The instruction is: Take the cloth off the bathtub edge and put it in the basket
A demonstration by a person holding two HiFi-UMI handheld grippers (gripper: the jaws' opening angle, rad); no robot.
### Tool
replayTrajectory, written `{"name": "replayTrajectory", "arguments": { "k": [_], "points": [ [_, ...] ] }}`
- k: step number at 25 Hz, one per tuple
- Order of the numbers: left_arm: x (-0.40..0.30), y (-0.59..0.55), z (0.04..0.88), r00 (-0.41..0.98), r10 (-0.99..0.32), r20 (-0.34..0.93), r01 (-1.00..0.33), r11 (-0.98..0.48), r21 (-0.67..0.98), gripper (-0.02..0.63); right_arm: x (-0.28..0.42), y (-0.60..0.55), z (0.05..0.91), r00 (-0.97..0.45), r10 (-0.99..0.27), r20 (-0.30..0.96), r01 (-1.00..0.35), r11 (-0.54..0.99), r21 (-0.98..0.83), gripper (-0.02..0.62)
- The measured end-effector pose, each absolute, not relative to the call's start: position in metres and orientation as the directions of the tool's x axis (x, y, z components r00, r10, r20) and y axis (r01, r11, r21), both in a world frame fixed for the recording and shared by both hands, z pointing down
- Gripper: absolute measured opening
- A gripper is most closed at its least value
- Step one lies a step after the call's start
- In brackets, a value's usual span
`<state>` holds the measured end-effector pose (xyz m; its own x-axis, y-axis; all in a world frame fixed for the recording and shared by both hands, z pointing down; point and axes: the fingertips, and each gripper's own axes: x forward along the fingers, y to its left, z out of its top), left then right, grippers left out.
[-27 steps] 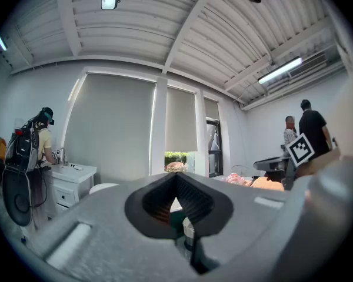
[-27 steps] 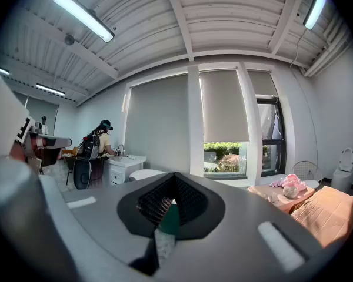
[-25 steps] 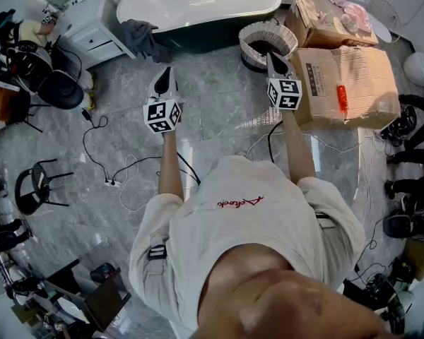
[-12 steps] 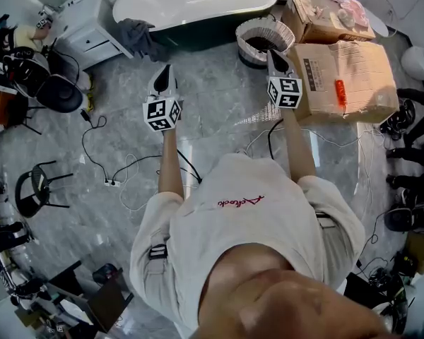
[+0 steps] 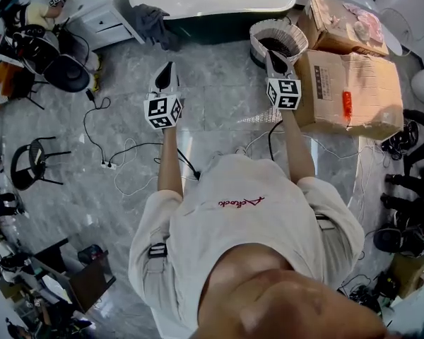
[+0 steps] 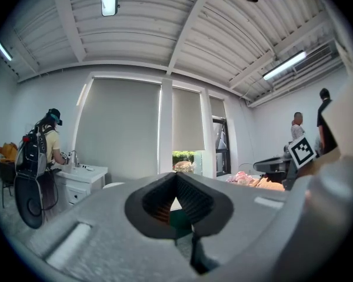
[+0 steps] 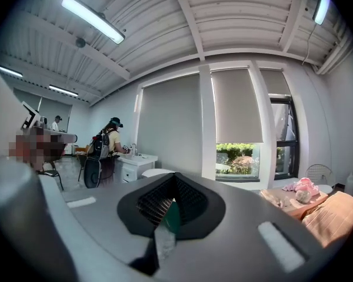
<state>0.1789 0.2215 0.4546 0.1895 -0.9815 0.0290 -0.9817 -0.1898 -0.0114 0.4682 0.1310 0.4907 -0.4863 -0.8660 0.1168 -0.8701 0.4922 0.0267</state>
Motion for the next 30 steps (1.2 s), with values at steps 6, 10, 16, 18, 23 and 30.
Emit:
{"name": "replayTrajectory", "arguments": {
  "k": [6, 10, 16, 18, 23, 30],
  "points": [
    [0.129, 0.269, 0.458, 0.037, -0.998, 0.044, -0.999, -0.038, -0.015, 0.0, 0.397, 0.136, 0.495, -0.621, -0.774, 0.125, -0.778, 0.628, 0.02, 0.006],
    [0.102, 0.305, 0.458, -0.068, -0.997, 0.048, -0.998, 0.067, -0.016, 0.0, 0.353, 0.147, 0.496, -0.707, -0.695, 0.127, -0.699, 0.715, 0.02, 0.006],
    [0.07, 0.356, 0.462, -0.231, -0.97, 0.074, -0.973, 0.229, -0.027, 0.0, 0.277, 0.166, 0.502, -0.835, -0.532, 0.136, -0.535, 0.844, 0.018, 0.006],
    [0.063, 0.37, 0.463, -0.269, -0.96, 0.082, -0.963, 0.267, -0.036, 0.0, 0.252, 0.175, 0.505, -0.869, -0.476, 0.138, -0.479, 0.878, 0.013, 0.006],
    [0.038, 0.412, 0.464, -0.379, -0.921, 0.091, -0.925, 0.376, -0.045, 0.0, 0.189, 0.21, 0.515, -0.931, -0.331, 0.153, -0.333, 0.943, 0.008, 0.006],
    [-0.001, 0.465, 0.458, -0.492, -0.866, 0.083, -0.87, 0.492, -0.033, 0.0, 0.119, 0.255, 0.509, -0.969, -0.184, 0.163, -0.181, 0.983, 0.034, 0.006]
  ]
}}
